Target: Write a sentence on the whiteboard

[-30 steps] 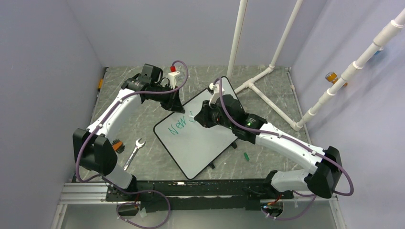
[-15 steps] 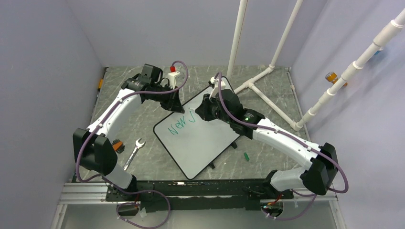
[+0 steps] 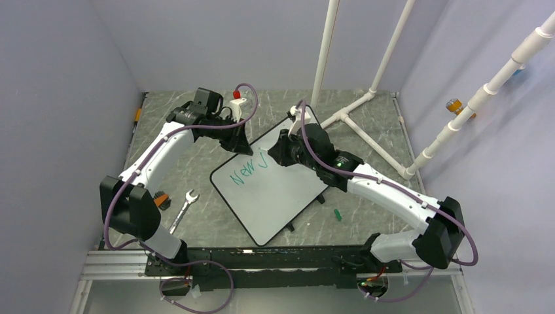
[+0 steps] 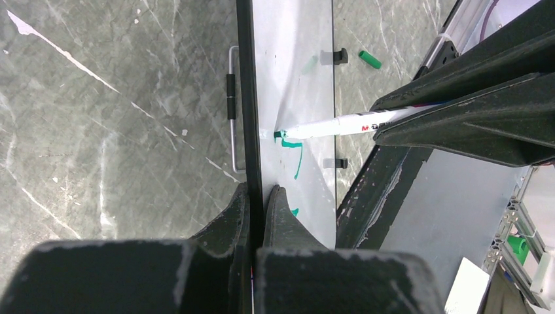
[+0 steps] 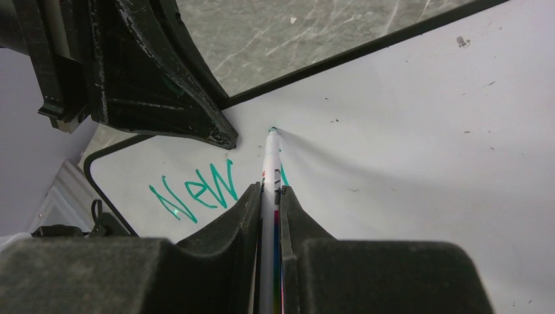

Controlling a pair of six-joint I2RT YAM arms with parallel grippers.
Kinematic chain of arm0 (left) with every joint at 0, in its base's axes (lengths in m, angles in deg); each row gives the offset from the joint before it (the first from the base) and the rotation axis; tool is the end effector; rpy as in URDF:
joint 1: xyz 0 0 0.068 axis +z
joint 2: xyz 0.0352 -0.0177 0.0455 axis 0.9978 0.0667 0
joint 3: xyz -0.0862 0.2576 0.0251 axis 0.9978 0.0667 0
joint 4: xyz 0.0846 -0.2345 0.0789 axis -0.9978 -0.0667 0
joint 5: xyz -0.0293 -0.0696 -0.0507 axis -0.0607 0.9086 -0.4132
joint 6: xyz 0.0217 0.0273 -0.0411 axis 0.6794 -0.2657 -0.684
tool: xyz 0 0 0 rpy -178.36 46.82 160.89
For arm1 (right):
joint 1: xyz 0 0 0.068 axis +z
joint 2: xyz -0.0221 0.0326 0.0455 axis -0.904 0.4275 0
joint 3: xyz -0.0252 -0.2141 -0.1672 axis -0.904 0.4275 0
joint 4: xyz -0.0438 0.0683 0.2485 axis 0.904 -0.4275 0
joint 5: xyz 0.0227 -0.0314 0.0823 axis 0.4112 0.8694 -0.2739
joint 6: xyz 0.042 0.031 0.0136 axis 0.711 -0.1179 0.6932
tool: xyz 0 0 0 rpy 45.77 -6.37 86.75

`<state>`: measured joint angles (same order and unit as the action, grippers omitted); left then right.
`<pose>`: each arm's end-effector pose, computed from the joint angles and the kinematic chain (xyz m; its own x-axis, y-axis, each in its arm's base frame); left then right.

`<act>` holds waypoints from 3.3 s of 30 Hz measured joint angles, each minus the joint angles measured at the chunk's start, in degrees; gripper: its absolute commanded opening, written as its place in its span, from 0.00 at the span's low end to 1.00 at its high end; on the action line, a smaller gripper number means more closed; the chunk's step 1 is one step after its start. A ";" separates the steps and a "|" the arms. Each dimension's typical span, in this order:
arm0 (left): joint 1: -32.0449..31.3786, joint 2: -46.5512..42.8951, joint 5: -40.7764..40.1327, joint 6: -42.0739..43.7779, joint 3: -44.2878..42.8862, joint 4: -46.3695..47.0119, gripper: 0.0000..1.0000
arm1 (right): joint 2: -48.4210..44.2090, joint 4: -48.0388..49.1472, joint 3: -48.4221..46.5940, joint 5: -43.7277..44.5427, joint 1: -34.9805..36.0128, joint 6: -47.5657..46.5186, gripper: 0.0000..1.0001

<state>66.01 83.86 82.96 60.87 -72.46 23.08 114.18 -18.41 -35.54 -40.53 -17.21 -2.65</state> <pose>0.2985 -0.1348 0.3261 -0.7151 0.3159 -0.6236 0.6744 0.5466 -0.4964 0.2071 0.2228 0.3324 -0.5656 0.0888 -0.8199 -0.4886 0.7648 0.4199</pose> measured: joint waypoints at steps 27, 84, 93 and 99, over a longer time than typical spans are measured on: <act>-0.68 -1.03 0.50 -0.02 0.00 0.00 0.00 | -6.01 0.48 4.31 2.08 -0.44 -0.39 0.00; -0.66 -1.03 -1.46 0.07 0.15 -0.50 0.00 | -1.97 -2.67 1.70 1.46 -0.79 -0.04 0.00; -0.68 -1.03 -1.42 0.07 0.17 -0.42 0.00 | -1.86 -1.14 1.70 -0.52 -0.79 -0.02 0.00; -0.66 -1.03 -1.42 0.07 0.20 -0.42 0.00 | -1.90 -1.14 1.70 -0.83 -0.79 0.00 0.00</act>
<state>65.36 82.83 81.54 60.93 -72.26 22.67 112.28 -19.54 -33.84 -41.36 -17.99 -2.65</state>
